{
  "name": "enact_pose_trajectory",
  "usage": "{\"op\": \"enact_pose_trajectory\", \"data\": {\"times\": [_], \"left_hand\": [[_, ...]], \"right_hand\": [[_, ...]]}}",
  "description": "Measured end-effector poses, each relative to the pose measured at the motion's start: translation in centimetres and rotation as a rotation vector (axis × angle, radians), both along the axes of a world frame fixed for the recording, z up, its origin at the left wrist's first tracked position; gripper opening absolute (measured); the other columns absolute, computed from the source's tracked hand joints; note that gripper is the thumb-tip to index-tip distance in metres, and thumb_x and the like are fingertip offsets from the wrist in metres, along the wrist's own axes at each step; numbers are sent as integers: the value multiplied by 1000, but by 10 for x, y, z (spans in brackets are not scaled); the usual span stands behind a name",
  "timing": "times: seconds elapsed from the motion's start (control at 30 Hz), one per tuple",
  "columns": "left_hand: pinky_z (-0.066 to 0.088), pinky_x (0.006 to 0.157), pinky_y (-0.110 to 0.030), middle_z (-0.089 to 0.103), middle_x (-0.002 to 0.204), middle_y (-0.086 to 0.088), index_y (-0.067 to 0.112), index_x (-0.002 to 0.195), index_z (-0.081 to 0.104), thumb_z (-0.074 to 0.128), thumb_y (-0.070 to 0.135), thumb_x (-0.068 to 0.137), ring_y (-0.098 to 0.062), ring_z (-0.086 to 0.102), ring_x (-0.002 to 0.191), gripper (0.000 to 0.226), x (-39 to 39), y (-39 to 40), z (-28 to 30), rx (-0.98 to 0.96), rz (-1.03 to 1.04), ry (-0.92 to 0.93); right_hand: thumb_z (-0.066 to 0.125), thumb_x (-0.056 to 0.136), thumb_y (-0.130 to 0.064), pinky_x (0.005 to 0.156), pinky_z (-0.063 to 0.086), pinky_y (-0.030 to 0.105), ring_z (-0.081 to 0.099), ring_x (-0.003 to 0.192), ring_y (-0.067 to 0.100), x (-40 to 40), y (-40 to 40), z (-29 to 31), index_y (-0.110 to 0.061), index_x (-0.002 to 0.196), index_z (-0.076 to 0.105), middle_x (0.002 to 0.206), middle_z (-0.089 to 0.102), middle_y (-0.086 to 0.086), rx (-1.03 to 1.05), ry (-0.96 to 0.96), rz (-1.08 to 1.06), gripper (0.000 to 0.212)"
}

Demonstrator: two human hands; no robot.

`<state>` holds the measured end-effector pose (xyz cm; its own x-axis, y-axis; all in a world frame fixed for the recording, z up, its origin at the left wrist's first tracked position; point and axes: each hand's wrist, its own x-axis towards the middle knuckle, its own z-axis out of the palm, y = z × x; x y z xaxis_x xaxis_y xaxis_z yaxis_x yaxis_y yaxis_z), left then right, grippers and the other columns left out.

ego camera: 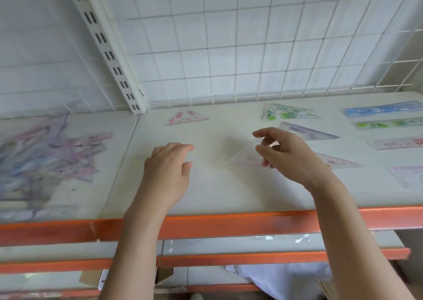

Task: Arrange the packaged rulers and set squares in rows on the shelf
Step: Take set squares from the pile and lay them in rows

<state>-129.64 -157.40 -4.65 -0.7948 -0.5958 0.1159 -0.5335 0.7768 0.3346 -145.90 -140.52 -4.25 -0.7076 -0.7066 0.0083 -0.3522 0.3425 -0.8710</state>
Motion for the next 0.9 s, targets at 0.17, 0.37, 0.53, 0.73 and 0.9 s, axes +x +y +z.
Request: {"op": "enact_pose_trajectory", "data": {"times": [0.17, 0.37, 0.53, 0.73, 0.9], "left_hand": [[34, 100, -38, 51, 135, 1, 23, 132, 50, 51, 23, 94, -27, 41, 124, 39, 43, -52, 6, -11, 84, -42], [36, 100, -39, 56, 130, -4, 18, 128, 55, 56, 24, 91, -29, 46, 121, 38, 83, -101, 5, -26, 100, -23], [35, 101, -38, 54, 132, -2, 18, 129, 54, 56, 26, 91, -27, 45, 122, 39, 105, -127, 3, -13, 111, 14], [38, 100, -40, 57, 129, -2, 17, 126, 57, 58, 25, 89, -27, 48, 119, 38, 116, -148, -4, 16, 95, 42], [43, 93, -43, 62, 120, -3, 16, 121, 60, 61, 25, 88, -30, 55, 107, 35, 115, -158, -5, 40, 76, 81]], "right_hand": [[52, 90, -11, 66, 41, 20, 57, 76, 15, 24, -69, -4, -18, 125, 58, 94, 56, -5, 88, 175, 77, 36], [49, 92, -11, 62, 40, 22, 54, 79, 16, 37, -139, -9, -13, 124, 53, 91, 57, -3, 187, 311, 26, 33], [51, 91, -12, 77, 38, 23, 53, 94, 19, 40, -167, -8, -10, 126, 54, 106, 61, 6, 293, 412, -34, 35], [54, 91, -19, 94, 38, 32, 50, 117, 29, 50, -162, -10, -8, 133, 49, 127, 55, 12, 374, 530, -37, 43], [61, 87, -37, 100, 34, 34, 39, 125, 30, 60, -163, -12, -11, 134, 48, 133, 47, 11, 451, 418, -82, 55]]}}
